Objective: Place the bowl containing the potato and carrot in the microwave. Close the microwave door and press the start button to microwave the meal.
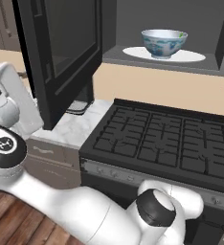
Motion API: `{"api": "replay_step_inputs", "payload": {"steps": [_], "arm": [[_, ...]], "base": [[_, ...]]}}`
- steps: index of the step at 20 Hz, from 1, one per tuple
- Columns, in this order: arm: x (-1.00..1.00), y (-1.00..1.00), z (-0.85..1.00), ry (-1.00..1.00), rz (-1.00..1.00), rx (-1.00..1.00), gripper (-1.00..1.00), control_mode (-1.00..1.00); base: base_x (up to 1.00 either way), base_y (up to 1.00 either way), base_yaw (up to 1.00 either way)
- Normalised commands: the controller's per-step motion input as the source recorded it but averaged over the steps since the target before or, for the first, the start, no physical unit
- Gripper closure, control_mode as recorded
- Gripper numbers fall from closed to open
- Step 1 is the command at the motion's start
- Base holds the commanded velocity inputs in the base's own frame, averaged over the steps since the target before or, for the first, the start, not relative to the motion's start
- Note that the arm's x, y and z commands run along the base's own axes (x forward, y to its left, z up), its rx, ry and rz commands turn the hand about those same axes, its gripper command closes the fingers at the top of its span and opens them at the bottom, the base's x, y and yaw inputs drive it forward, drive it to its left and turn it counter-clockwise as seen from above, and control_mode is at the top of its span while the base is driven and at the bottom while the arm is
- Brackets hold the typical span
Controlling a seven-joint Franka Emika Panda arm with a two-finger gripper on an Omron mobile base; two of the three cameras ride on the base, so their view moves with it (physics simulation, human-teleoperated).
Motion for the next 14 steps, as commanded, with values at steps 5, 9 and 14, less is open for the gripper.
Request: {"api": "replay_step_inputs", "payload": {"steps": [5, 9, 14], "arm": [[-0.20, -0.95, 0.00, -0.14, -0.35, 0.00, -1.00, -1.00], [-0.21, -1.00, 0.00, -0.18, -0.31, 0.00, -1.00, -1.00], [-0.07, -1.00, 0.01, -0.12, -0.25, 0.05, -1.00, -1.00]], "base": [[0.00, 0.00, 0.00], [0.00, 0.00, 0.00], [0.00, 0.00, 0.00]]}}
